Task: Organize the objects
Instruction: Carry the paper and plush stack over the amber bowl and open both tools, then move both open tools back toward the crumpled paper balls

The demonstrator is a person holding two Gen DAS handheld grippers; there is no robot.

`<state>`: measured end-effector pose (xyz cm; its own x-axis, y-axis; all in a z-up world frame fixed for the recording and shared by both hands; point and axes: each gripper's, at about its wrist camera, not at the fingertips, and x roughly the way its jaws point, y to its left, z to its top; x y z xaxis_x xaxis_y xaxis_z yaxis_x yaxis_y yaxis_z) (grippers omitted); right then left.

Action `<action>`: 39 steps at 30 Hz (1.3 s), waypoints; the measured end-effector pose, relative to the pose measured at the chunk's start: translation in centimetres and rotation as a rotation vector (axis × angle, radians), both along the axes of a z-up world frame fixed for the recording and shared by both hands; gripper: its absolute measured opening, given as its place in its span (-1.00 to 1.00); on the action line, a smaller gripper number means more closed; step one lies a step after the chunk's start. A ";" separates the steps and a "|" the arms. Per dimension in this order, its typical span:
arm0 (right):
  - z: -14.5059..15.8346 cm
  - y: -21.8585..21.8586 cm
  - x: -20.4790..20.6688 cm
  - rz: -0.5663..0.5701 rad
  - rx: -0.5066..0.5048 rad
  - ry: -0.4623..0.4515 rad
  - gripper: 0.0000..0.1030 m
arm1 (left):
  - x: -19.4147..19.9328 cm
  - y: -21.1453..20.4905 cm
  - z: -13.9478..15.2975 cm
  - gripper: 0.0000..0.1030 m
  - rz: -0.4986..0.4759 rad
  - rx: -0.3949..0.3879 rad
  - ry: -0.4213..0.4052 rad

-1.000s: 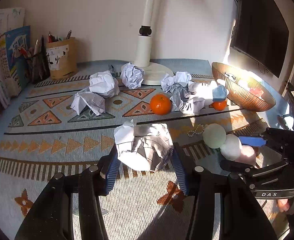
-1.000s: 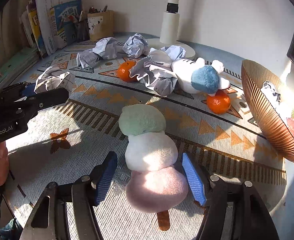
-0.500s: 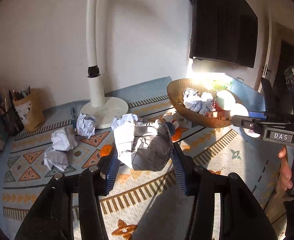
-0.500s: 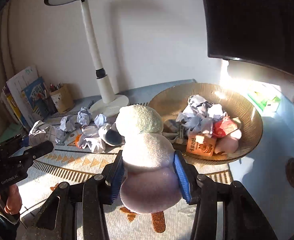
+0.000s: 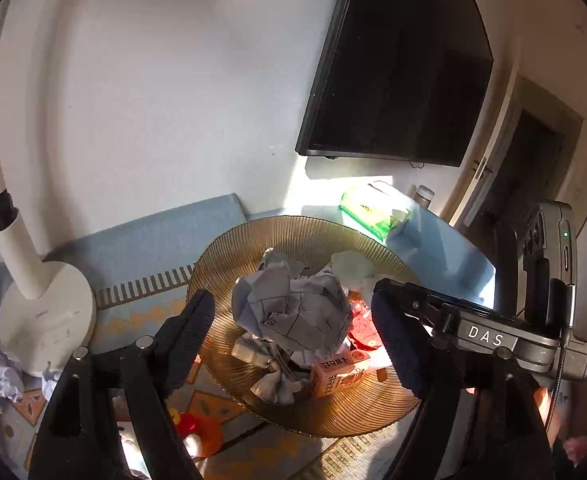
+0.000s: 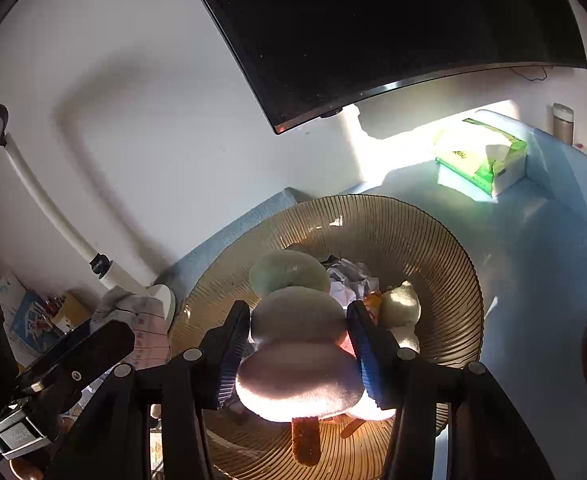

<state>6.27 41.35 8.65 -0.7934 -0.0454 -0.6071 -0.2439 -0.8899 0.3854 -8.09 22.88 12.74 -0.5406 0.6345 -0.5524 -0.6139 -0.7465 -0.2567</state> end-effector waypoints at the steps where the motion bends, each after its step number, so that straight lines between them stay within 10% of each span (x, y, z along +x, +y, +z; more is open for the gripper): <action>1: -0.1 0.1 0.0 -0.005 0.005 -0.005 0.11 | 0.0 0.1 -0.2 0.88 0.007 0.007 -0.003; 8: -0.1 -1.0 2.0 0.025 -0.019 0.008 0.23 | 1.7 -3.2 -0.4 0.89 0.029 -0.016 -0.008; 18: 3.4 -13.5 6.2 0.280 0.142 0.066 0.32 | 10.8 -17.5 0.3 0.99 0.205 0.051 0.067; 22: 1.7 -17.6 6.7 0.327 0.177 0.046 0.32 | 12.4 -22.8 -2.8 0.99 0.389 -0.025 -0.008; 26: -2.3 -20.9 6.4 0.345 0.182 0.039 0.32 | 12.1 -27.7 -7.1 0.96 0.485 0.077 -0.175; 33: -6.8 -23.7 5.6 0.370 0.255 -0.005 0.32 | 11.9 -29.9 -10.0 0.96 0.603 0.130 -0.137; 39: -6.6 -24.7 6.4 0.300 0.358 0.025 0.90 | 11.7 -30.3 -10.5 0.96 0.617 0.130 -0.166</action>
<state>12.69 16.66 2.08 -0.7919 -0.0664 -0.6071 0.0499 -0.9978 0.0440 3.63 -7.41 2.24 -0.7414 0.3017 -0.5995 -0.0266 -0.9058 -0.4229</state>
